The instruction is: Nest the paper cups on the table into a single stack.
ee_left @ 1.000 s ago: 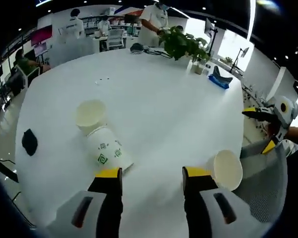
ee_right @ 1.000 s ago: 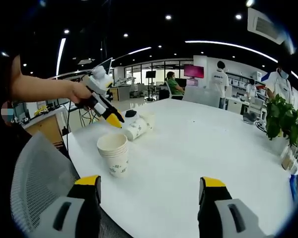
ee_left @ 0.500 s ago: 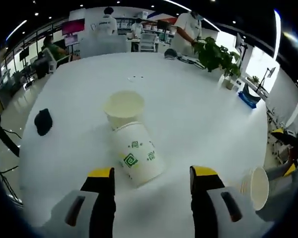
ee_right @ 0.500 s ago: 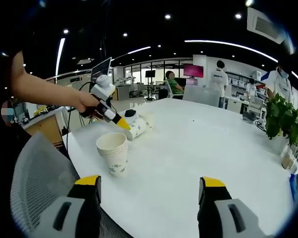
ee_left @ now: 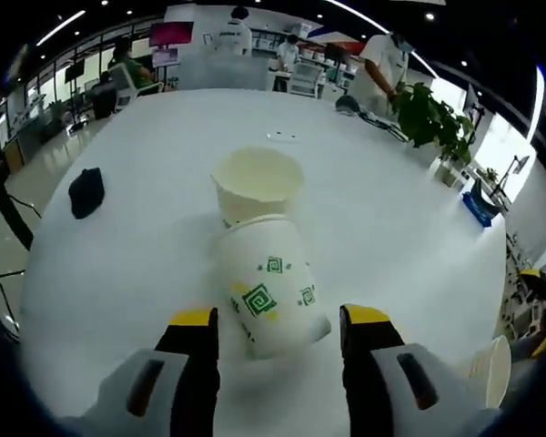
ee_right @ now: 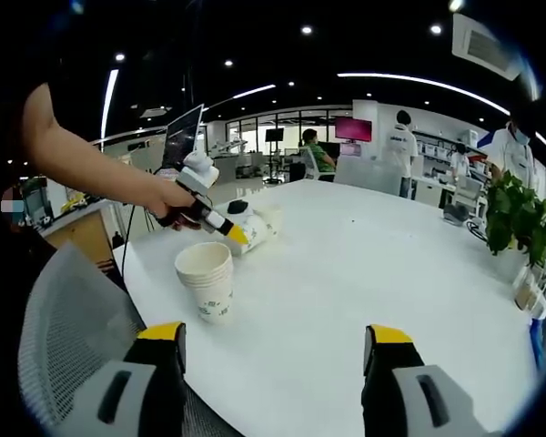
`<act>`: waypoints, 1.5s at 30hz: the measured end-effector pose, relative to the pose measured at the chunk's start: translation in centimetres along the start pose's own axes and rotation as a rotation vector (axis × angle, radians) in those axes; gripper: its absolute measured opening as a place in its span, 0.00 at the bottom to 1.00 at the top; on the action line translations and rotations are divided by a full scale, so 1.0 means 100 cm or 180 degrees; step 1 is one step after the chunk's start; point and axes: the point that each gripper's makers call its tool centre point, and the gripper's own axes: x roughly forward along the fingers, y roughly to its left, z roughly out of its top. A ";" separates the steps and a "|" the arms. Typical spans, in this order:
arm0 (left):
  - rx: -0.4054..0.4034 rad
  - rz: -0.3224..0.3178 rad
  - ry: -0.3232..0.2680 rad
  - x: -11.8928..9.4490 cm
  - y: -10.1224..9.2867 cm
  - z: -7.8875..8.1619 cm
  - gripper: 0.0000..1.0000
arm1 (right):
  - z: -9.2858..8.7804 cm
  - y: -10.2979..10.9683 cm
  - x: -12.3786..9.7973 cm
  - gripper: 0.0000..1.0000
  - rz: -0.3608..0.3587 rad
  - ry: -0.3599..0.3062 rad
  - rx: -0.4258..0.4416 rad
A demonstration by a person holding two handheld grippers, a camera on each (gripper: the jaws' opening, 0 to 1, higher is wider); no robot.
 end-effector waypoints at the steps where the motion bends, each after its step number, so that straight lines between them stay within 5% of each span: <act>1: -0.0011 -0.0005 -0.0003 0.002 0.001 -0.001 0.54 | 0.000 0.000 0.000 0.81 -0.0003 -0.0001 0.0001; 12: -0.0085 0.0028 0.0072 0.019 0.006 -0.006 0.45 | 0.000 -0.003 0.000 0.81 -0.0028 -0.0017 0.0033; 22: -0.0200 -0.0026 0.0029 0.014 0.001 -0.009 0.40 | 0.000 -0.003 0.000 0.80 -0.0014 -0.0018 0.0031; 45: -0.0005 -0.0260 -0.0150 -0.030 -0.011 -0.022 0.37 | 0.001 0.000 -0.001 0.79 0.0059 -0.0040 0.0035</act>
